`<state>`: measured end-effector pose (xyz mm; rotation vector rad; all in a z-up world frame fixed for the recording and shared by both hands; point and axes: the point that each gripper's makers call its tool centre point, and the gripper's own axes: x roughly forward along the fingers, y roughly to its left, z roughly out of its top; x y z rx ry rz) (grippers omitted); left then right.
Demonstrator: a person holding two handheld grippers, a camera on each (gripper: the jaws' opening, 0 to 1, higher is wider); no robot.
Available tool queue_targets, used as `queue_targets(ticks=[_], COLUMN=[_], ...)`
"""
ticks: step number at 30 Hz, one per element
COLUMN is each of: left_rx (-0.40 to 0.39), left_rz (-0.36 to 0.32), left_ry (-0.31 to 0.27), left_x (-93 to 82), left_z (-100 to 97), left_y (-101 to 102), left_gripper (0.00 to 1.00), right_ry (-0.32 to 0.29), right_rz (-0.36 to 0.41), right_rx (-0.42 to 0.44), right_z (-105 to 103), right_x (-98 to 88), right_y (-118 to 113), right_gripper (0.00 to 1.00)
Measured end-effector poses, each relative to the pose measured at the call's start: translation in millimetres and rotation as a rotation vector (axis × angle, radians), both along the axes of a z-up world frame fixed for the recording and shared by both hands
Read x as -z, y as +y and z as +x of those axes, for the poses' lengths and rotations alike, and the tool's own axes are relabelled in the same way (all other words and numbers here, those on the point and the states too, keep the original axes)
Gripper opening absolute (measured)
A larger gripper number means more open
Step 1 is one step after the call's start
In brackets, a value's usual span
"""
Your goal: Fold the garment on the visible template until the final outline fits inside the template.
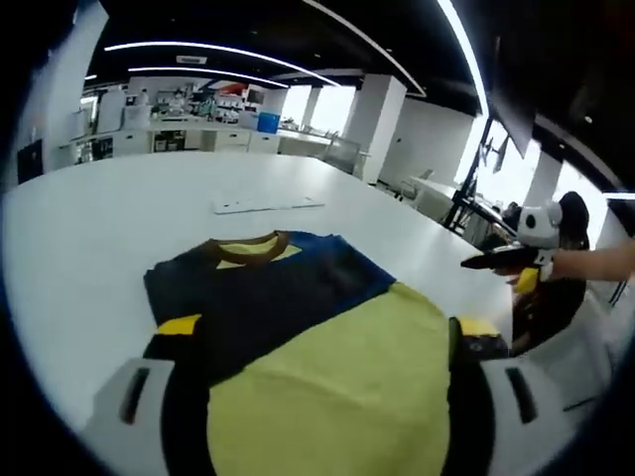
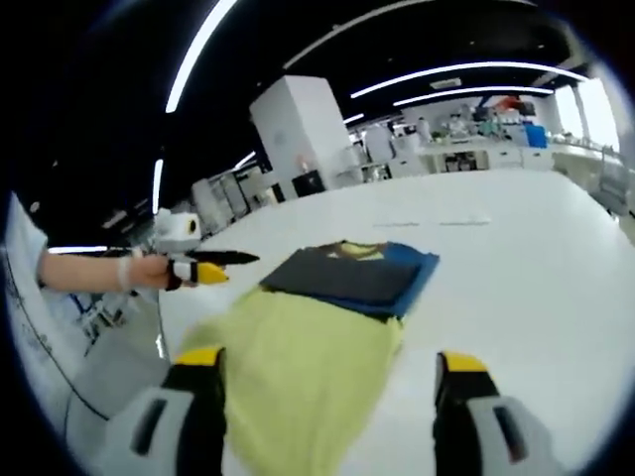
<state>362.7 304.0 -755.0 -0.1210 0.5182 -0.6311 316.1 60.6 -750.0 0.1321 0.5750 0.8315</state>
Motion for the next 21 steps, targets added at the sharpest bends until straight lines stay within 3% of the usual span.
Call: queue_targets(ticks=[8,13,17,19,21], left_rx=[0.006,0.018,0.061,0.080,0.081], left_rz=[0.005,0.016,0.020,0.082,0.075], left_ry=[-0.005,-0.007,0.009,0.040,0.047], left_x=[-0.9,-3.0,4.1,16.7,19.3], left_z=[-11.6,-22.5,-41.7,-54.0,-59.4], left_y=[14.8,13.0,11.5,16.3,16.9], left_gripper=[0.99,0.99,0.99,0.99,0.99], right_ry=[-0.013,-0.017,-0.010,-0.008,-0.002], right_rz=[-0.004,-0.021,-0.007,-0.005,-0.009], right_rx=[0.002,0.004,0.020,0.026,0.028], right_z=[-2.9,-5.0,-11.7,-12.1,-14.9], right_x=[-0.3,3.0,4.4,8.5,11.2], right_y=[2.8,1.7,-1.5,-5.4,-7.0], right_gripper=[0.87,0.86,0.84,0.84,0.84])
